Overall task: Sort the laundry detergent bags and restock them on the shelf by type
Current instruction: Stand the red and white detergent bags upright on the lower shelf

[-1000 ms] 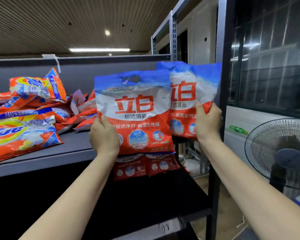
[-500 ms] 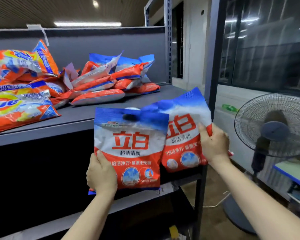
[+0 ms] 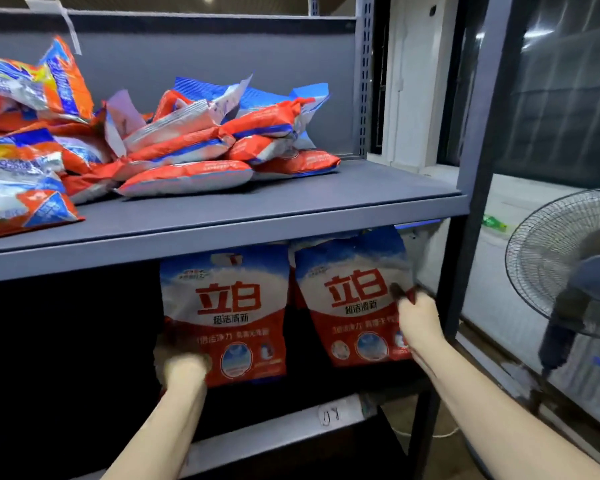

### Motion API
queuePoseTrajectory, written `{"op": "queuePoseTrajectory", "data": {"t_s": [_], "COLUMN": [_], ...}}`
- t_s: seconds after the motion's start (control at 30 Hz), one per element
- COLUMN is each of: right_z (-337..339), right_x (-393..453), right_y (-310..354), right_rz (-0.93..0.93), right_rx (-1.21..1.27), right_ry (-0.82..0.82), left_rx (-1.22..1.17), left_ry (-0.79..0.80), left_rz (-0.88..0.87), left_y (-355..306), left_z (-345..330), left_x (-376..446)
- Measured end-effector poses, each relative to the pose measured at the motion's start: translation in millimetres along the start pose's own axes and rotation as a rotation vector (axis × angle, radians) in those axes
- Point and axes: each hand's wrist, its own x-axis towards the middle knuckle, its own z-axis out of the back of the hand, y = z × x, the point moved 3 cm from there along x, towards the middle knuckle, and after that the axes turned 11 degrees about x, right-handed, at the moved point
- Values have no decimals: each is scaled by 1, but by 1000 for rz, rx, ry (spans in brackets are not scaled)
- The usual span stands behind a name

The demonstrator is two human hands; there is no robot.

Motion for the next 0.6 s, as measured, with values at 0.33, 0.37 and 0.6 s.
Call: {"op": "queuePoseTrajectory", "data": {"t_s": [0.33, 0.37, 0.6], "right_z": [-42, -47, -79], "right_x": [80, 87, 136], "right_y": [-55, -60, -78], "right_rz": [-138, -146, -117], "right_rx": [412, 416, 357], "right_ry": [65, 75, 150], "left_rx": [-317, -329, -275], "left_ry": [47, 55, 83], "left_rz": [54, 53, -38], "left_y": [16, 18, 15], "left_z": [-111, -121, -165], "left_x": [56, 63, 109]}}
